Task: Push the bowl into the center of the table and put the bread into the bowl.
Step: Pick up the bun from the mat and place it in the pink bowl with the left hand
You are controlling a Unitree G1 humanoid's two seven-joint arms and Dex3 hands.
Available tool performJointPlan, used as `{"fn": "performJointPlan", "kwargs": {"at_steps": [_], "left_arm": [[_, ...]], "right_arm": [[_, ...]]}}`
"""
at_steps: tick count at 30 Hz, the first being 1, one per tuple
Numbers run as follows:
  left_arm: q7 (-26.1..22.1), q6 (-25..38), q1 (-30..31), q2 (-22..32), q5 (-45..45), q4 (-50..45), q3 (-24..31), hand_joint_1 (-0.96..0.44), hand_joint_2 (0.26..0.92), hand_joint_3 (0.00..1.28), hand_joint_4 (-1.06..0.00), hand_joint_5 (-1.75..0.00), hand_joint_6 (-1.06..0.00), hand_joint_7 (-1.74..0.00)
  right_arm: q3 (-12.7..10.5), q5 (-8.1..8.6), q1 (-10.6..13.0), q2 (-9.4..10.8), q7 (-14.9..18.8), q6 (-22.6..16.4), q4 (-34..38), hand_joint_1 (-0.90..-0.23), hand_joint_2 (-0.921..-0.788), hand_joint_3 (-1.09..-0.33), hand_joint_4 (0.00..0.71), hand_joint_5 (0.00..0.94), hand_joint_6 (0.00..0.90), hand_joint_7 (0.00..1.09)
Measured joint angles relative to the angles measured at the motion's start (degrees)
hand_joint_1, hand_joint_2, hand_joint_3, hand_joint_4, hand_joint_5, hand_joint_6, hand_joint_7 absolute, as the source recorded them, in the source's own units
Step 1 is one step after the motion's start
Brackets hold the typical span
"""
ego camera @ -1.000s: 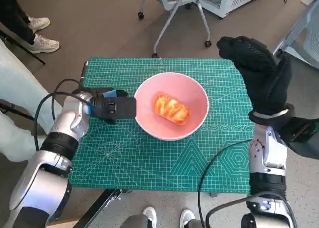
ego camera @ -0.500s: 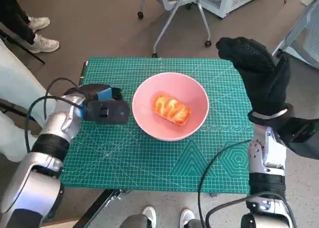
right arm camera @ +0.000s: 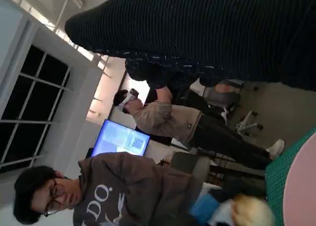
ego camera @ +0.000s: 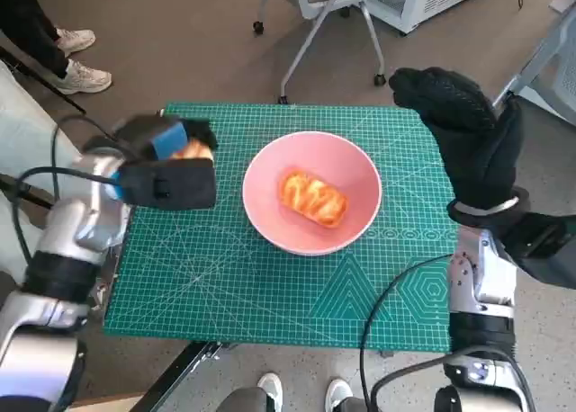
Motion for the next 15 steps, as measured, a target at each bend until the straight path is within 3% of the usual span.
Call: {"fn": "performJointPlan", "kwargs": {"at_steps": [9,15], "left_arm": [[0.0,1.1,4.3,-0.9,-2.1,-18.6,5.0,0.00,0.895,0.01,-0.84,-0.98,-0.71,-1.10],[-3.7,1.6,5.3,-2.3,-6.6,-30.6,6.3,0.00,0.894,0.01,-0.85,-0.99,-0.71,-1.08]], "right_arm": [[0.0,0.01,0.0,0.2,0.0,0.0,0.0,-0.673,-0.921,-0.817,0.147,0.000,-0.001,0.43],[0.0,0.26,0.0,0.2,0.3,0.7,0.0,-0.664,-0.921,-0.817,0.148,0.001,-0.001,0.42]]}}
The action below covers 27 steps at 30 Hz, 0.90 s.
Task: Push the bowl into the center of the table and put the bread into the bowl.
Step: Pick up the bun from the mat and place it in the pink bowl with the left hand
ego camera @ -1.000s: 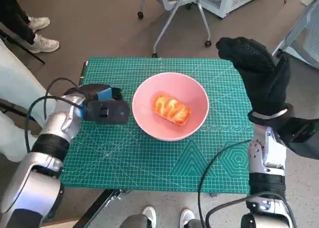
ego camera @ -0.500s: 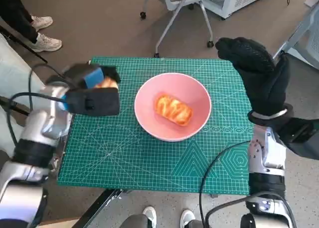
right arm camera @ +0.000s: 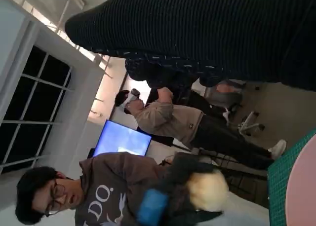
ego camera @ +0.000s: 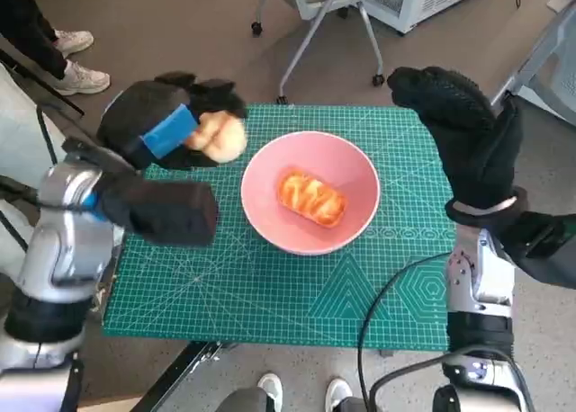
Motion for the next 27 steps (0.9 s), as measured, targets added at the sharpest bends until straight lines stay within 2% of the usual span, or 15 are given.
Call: {"fn": "performJointPlan", "kwargs": {"at_steps": [7,20,24,25,26,27], "left_arm": [[-2.6,-0.5,-1.6,-2.5,1.2,-3.1,-4.4,0.00,0.897,0.01,-0.85,-0.99,-0.71,-1.08],[-1.9,-5.1,-3.7,-9.3,6.5,13.8,-13.5,0.00,0.918,0.01,-0.77,-1.04,-0.68,-1.14],[-1.1,-5.5,-4.4,-10.8,7.5,17.1,-14.2,0.00,0.920,0.06,-0.74,-1.15,-0.61,-1.13],[-1.1,-5.2,-4.4,-11.2,7.7,17.5,-14.3,0.13,0.920,0.10,-0.67,-1.23,-0.56,-0.92],[-1.2,-4.6,-4.4,-11.5,7.7,17.7,-14.3,0.17,0.921,0.12,-0.64,-1.26,-0.56,-0.81],[-1.5,-3.6,-4.4,-11.9,7.7,17.7,-14.3,0.15,0.899,0.12,-0.55,-1.12,-0.55,-0.60]], "right_arm": [[-0.1,0.14,0.0,0.0,0.9,0.5,0.2,-0.659,-0.921,-0.817,0.149,0.001,-0.001,0.43],[-0.3,0.10,0.1,-0.2,1.0,0.5,0.4,-0.658,-0.921,-0.815,0.151,0.002,-0.001,0.43],[-0.3,0.04,0.2,-0.2,1.0,0.2,0.5,-0.658,-0.921,-0.819,0.151,0.002,-0.001,0.43],[-0.3,0.04,0.2,-0.2,1.0,0.0,0.5,-0.657,-0.921,-0.820,0.152,0.002,-0.001,0.43],[-0.3,0.03,0.2,-0.2,1.0,0.0,0.6,-0.657,-0.921,-0.821,0.152,0.002,-0.001,0.43],[-0.4,0.02,0.2,-0.2,1.0,-0.1,0.6,-0.657,-0.921,-0.822,0.152,0.002,-0.001,0.43]]}}
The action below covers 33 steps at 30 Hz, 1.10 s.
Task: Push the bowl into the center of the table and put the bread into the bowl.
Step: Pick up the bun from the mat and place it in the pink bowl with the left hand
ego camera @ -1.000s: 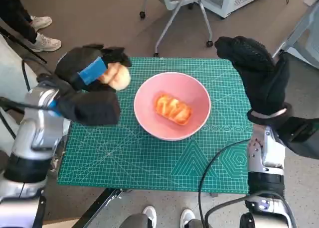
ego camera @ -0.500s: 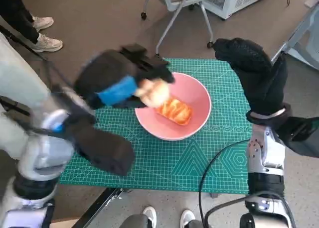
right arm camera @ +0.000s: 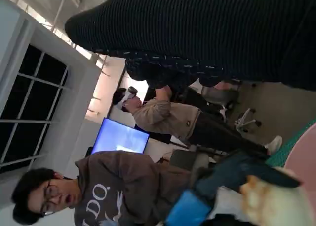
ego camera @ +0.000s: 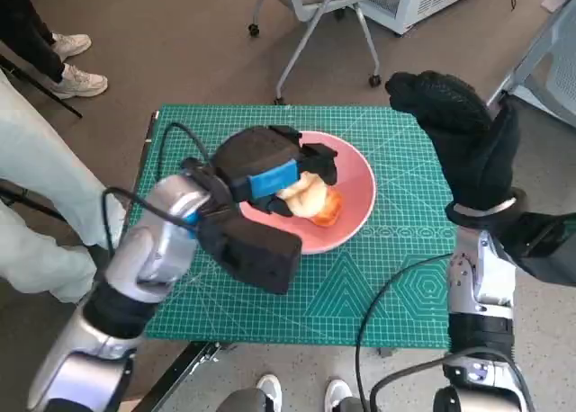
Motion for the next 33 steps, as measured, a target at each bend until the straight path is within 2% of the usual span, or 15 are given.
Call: {"fn": "performJointPlan", "kwargs": {"at_steps": [1,2,5,7,11,18,29,33], "left_arm": [[-0.5,0.9,0.0,-0.3,0.0,0.0,0.0,0.06,0.874,0.09,-0.51,-0.78,-0.53,-0.41],[-1.0,2.0,0.0,-0.6,0.0,-0.2,0.0,-0.03,0.856,0.07,-0.45,-0.52,-0.50,-0.26],[-3.3,5.9,0.2,-1.3,-0.2,-1.2,0.1,-0.21,0.838,0.03,-0.35,-0.17,-0.42,-0.09],[-4.7,8.0,0.4,-1.5,-0.6,-2.1,0.2,-0.29,0.835,0.02,-0.30,-0.09,-0.38,-0.04],[-6.3,9.2,1.2,-1.5,-2.7,-4.0,1.4,-0.40,0.841,0.01,-0.19,-0.02,-0.31,-0.01],[-7.2,8.2,2.6,-1.6,-10.8,-5.3,6.1,-0.45,0.867,0.02,-0.05,0.00,-0.20,0.00],[-4.3,3.7,7.2,-3.6,-25.1,-6.4,15.5,-0.50,0.906,0.03,0.00,0.00,-0.14,0.00],[-2.9,1.3,8.8,-4.7,-29.8,-6.4,18.6,-0.56,0.918,0.09,0.00,0.00,-0.13,0.00]], "right_arm": [[0.0,-0.01,0.0,0.0,0.0,0.0,0.1,-0.657,-0.921,-0.822,0.152,0.002,-0.001,0.43],[0.0,-0.01,0.0,0.0,0.0,-0.1,0.1,-0.658,-0.921,-0.823,0.152,0.002,-0.001,0.43],[0.0,-0.01,0.0,-0.1,0.0,-0.1,0.3,-0.660,-0.921,-0.822,0.153,0.002,-0.001,0.43],[-0.1,-0.01,0.0,-0.2,0.0,-0.1,0.5,-0.660,-0.921,-0.822,0.153,0.002,-0.001,0.43],[-0.2,-0.02,0.0,-0.5,0.0,-0.2,0.7,-0.659,-0.921,-0.822,0.153,0.002,-0.001,0.43],[-0.3,-0.30,-0.2,-1.0,-0.2,-0.9,1.2,-0.658,-0.921,-0.823,0.155,0.003,-0.001,0.44],[-0.3,-0.73,-1.4,-1.0,-1.2,-3.0,2.3,-0.655,-0.921,-0.826,0.154,0.002,-0.001,0.44],[-0.1,-1.01,-2.0,-1.0,-1.5,-3.4,2.3,-0.653,-0.921,-0.827,0.154,0.002,-0.001,0.44]]}}
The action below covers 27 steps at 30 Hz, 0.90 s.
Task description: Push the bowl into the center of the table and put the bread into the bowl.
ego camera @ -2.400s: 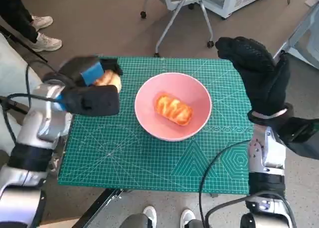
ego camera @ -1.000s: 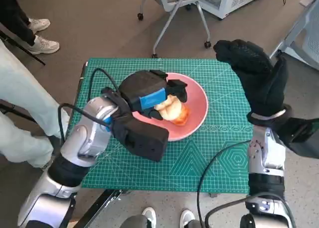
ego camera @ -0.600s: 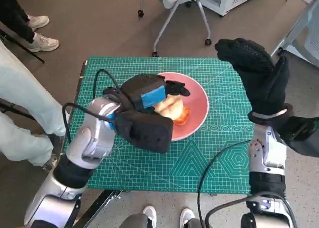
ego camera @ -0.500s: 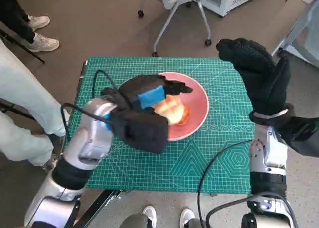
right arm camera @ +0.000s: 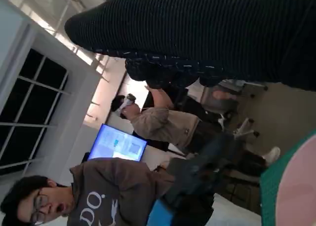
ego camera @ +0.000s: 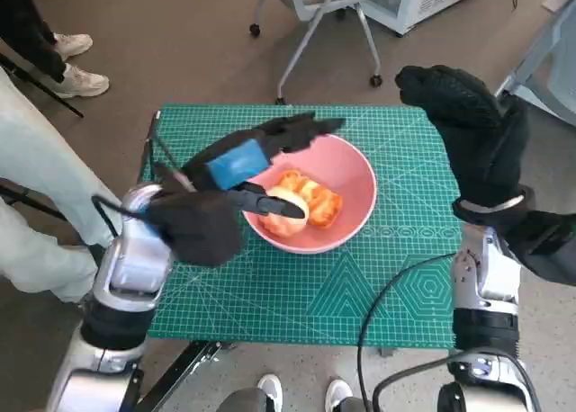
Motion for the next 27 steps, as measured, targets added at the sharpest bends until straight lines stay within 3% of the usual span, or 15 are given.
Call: {"fn": "performJointPlan", "kwargs": {"at_steps": [9,18,27], "left_arm": [[4.7,-10.3,2.1,-4.6,-9.8,1.2,6.6,-0.67,0.921,0.39,-0.01,0.00,-0.15,-0.02],[8.2,-21.2,2.2,-9.5,-16.3,7.4,10.6,-0.71,0.921,0.54,-0.06,-0.02,-0.17,-0.04],[7.5,-25.3,1.7,-10.7,-21.0,12.0,12.1,-0.72,0.921,0.64,-0.10,-0.03,-0.20,-0.06]], "right_arm": [[0.2,-0.25,-0.7,0.0,-0.3,-0.1,0.0,-0.658,-0.921,-0.812,0.155,0.002,-0.001,0.45],[0.2,-0.20,-2.8,-0.1,-0.7,0.0,-0.1,-0.682,-0.921,-0.769,0.170,0.005,0.028,0.44],[0.2,-0.30,-3.4,-0.1,-1.3,0.0,-0.4,-0.685,-0.921,-0.744,0.182,0.003,0.099,0.37]]}}
